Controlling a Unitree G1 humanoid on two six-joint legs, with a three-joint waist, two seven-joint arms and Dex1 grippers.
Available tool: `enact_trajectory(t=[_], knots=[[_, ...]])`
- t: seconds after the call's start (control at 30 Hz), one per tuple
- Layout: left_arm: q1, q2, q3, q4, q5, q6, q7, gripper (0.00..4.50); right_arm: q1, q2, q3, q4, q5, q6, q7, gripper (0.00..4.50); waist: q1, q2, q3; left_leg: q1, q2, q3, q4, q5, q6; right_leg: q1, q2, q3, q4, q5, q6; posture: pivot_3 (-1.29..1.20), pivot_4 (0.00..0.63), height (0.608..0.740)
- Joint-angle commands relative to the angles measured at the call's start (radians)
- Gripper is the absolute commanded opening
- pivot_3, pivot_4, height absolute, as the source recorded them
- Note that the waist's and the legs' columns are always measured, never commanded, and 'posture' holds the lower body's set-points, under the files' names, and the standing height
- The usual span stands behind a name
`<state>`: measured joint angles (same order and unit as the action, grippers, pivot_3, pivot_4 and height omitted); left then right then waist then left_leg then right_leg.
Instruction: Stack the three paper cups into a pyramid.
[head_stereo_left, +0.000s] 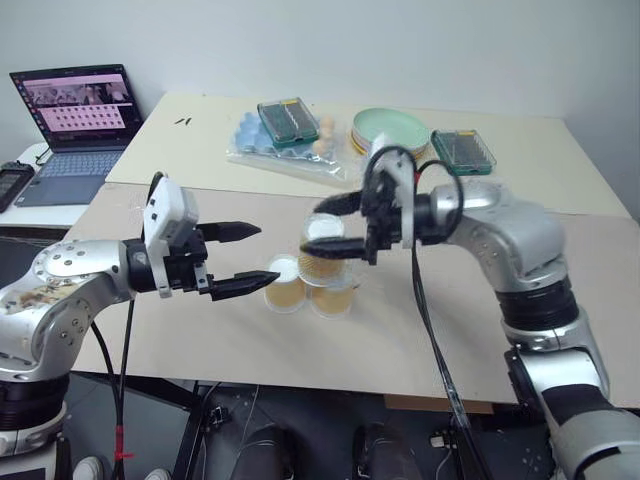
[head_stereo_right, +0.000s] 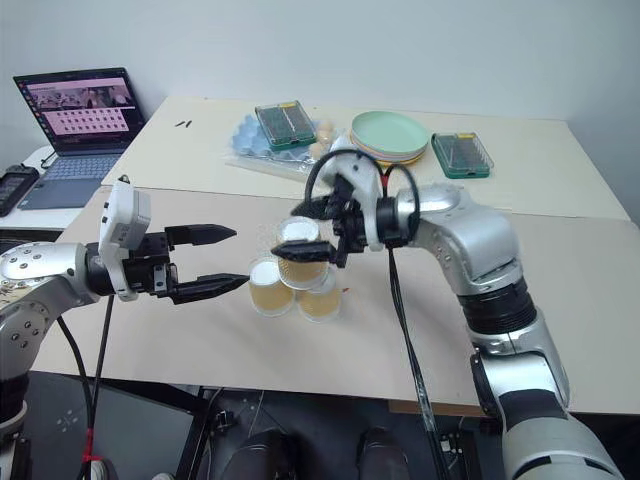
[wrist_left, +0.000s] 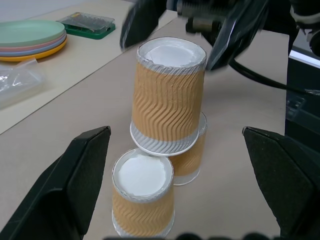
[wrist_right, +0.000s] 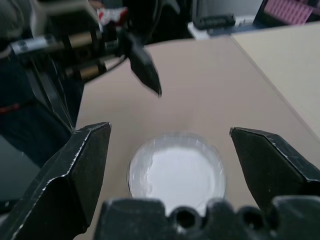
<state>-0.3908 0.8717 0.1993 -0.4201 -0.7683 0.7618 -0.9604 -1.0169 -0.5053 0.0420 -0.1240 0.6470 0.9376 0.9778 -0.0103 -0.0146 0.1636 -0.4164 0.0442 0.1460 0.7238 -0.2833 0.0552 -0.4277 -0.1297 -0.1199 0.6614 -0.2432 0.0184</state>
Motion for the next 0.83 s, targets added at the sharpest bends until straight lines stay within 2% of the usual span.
enact_trajectory(t=[0.03,0.13,0.33,0.37,0.47,0.63,0.83], knots=[[0.034,-0.032,0.068,0.001,0.007,-0.018,0.083,4.50,-0.073,-0.001,-0.261,0.061,0.163,0.085,-0.118,4.48,0.000,0.000,0.000,0.000,0.000,0.000,0.000,0.000,0.000,0.001,0.000,0.000,0.000,0.000,0.000,0.00,0.150,0.706],[0.081,-0.092,0.109,0.022,0.047,-0.035,0.194,4.50,-0.047,-0.013,-0.357,0.104,0.147,0.087,-0.254,4.48,0.001,-0.001,0.000,0.002,0.000,-0.001,-0.001,0.000,0.000,0.003,0.000,0.000,-0.001,0.000,0.000,0.00,0.150,0.706],[0.138,-0.281,0.225,0.096,0.165,-0.108,0.517,4.50,0.195,-0.084,-0.263,0.067,-0.161,-0.053,-0.510,4.48,0.001,-0.002,-0.002,0.002,-0.001,0.000,-0.003,0.000,0.000,0.002,-0.002,0.001,-0.002,0.000,0.000,0.00,0.150,0.706],[0.143,-0.319,0.235,0.120,0.207,-0.141,0.582,4.50,0.250,-0.096,-0.212,0.077,-0.255,-0.093,-0.574,4.48,0.000,-0.002,-0.001,0.001,-0.001,0.001,-0.003,0.000,0.000,0.001,-0.002,0.001,-0.001,0.000,0.000,0.00,0.150,0.706],[0.130,-0.409,0.235,0.211,0.347,-0.259,0.751,4.50,0.378,-0.034,-0.183,0.114,-0.406,-0.214,-0.747,4.48,-0.001,-0.002,-0.002,0.002,-0.001,0.001,-0.004,0.001,-0.001,0.001,-0.002,0.001,-0.001,0.000,0.000,0.00,0.150,0.706],[0.089,-0.472,0.206,0.360,0.437,-0.395,0.816,4.50,0.491,0.057,-0.197,0.195,-0.512,-0.429,-0.877,4.48,-0.003,-0.002,-0.002,0.002,-0.001,0.002,-0.004,0.001,-0.002,0.001,-0.001,0.000,-0.001,0.000,0.000,0.00,0.150,0.706],[0.029,-0.488,0.197,0.511,0.504,-0.536,0.856,4.50,0.584,0.120,-0.235,0.261,-0.524,-0.559,-0.914,4.48,-0.001,-0.002,-0.002,0.002,-0.001,0.001,-0.004,0.002,-0.002,0.001,-0.001,0.000,-0.001,0.000,0.000,0.00,0.150,0.706]])
